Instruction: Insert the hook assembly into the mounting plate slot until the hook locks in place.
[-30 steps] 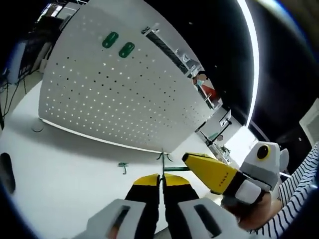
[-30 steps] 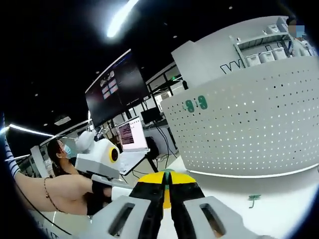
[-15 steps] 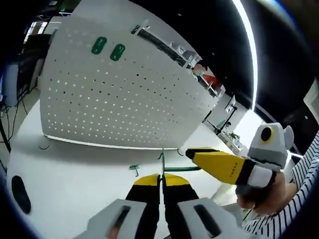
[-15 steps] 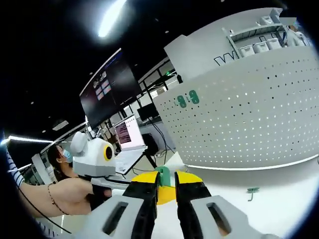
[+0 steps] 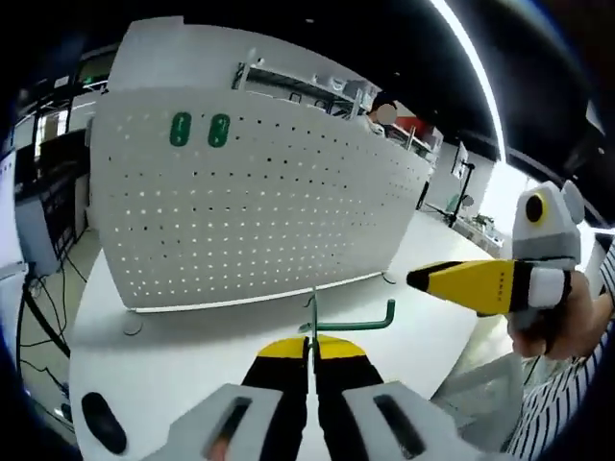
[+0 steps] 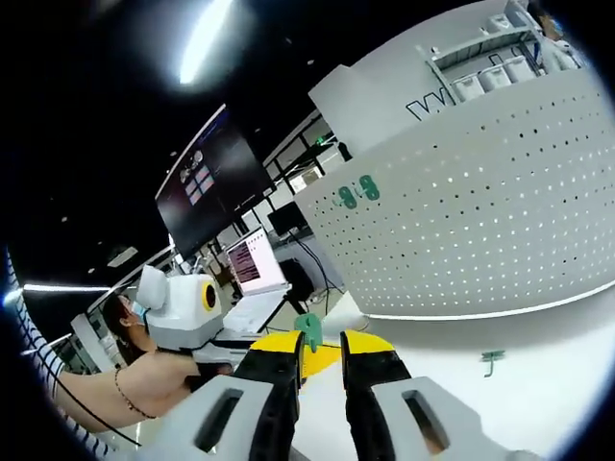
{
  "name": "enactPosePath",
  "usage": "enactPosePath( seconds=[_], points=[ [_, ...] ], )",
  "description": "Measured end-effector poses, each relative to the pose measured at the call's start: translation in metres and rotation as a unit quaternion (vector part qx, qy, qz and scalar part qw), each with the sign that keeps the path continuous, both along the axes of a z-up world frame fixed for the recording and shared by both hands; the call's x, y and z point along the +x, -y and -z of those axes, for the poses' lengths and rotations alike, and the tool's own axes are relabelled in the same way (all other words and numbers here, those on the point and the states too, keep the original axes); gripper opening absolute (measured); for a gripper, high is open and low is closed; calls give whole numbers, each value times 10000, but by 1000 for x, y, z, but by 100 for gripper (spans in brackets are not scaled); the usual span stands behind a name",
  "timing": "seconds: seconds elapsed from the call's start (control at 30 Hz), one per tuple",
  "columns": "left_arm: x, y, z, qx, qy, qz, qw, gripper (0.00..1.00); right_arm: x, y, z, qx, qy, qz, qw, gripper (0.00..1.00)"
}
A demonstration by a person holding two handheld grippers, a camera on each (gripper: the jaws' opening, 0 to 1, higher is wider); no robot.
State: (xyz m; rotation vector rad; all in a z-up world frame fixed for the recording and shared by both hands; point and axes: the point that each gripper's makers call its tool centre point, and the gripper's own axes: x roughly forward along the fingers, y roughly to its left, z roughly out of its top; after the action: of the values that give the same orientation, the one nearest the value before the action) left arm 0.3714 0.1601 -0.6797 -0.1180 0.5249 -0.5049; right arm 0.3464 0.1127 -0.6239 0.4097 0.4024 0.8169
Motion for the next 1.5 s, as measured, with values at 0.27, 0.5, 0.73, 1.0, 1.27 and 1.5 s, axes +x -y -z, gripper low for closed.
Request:
enactPosePath(
  seconds=[0.27, 0.5, 0.73, 1.0, 1.27, 1.5],
  points=[
    [3, 3, -13, 213, 336, 31, 9992, 1, -3, 1, -3, 15, 5, -10, 10000, 15],
    [1, 17, -20, 217, 561, 189, 9980, 1, 0, 2, -12, 157, 105, 88, 9998, 16],
    [1, 22, -22, 260, 701, 245, 9969, 1, 5, -1, -9, 194, 56, 70, 9998, 16],
    [2, 28, -26, 214, 857, 310, 9956, 1, 8, -12, -11, 227, 77, -42, 9997, 14],
    [1, 34, -30, 130, 1048, 408, 9936, 1, 6, -17, -6, 151, 62, -156, 9997, 8],
    [1, 37, -34, 115, 1140, 479, 9923, 1, 6, -17, -4, 72, 121, -148, 9998, 5]
  ],
)
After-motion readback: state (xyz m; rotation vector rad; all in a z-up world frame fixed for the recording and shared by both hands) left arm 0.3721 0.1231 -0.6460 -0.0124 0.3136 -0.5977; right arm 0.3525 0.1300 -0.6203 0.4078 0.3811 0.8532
